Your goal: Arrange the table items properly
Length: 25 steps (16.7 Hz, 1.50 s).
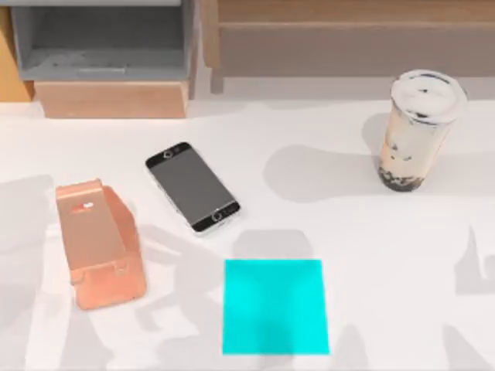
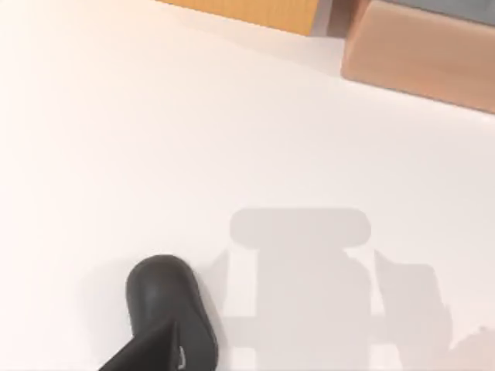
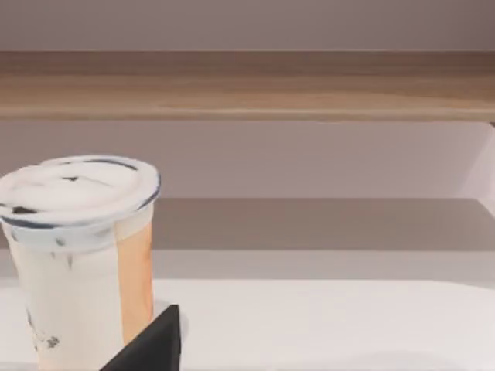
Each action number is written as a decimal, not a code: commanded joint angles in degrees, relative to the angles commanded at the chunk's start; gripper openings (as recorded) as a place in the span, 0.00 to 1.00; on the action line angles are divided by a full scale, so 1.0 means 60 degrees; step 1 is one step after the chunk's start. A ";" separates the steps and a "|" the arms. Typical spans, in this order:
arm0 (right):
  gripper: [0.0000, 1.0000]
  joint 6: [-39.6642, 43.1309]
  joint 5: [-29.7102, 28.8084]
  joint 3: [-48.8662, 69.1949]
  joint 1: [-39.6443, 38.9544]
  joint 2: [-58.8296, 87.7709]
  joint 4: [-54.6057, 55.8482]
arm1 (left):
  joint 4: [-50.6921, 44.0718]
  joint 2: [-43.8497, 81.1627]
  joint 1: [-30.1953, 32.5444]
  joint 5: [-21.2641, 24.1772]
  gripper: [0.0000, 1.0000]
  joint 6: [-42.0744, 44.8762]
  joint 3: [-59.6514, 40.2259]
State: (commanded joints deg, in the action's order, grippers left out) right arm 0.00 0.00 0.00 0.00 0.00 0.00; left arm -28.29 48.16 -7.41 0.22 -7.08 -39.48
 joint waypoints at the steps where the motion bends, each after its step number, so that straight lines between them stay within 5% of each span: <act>1: 1.00 0.0000 0.0000 0.0000 0.0000 0.0000 0.0000 | -0.0345 0.0619 -0.0097 -0.0012 1.00 -0.0073 -0.0496; 15: 1.00 0.0000 0.0000 0.0000 0.0000 0.0000 0.0000 | -0.5532 0.9552 -0.1373 -0.0064 1.00 -0.1124 -0.7026; 25: 1.00 0.0000 0.0000 0.0000 0.0000 0.0000 0.0000 | -0.5992 1.0342 -0.1352 -0.0052 1.00 -0.1102 -0.7416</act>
State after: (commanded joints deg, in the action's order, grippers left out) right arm 0.00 0.00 0.00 0.00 0.00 0.00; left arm -64.24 110.21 -15.52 -0.10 -13.69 -83.98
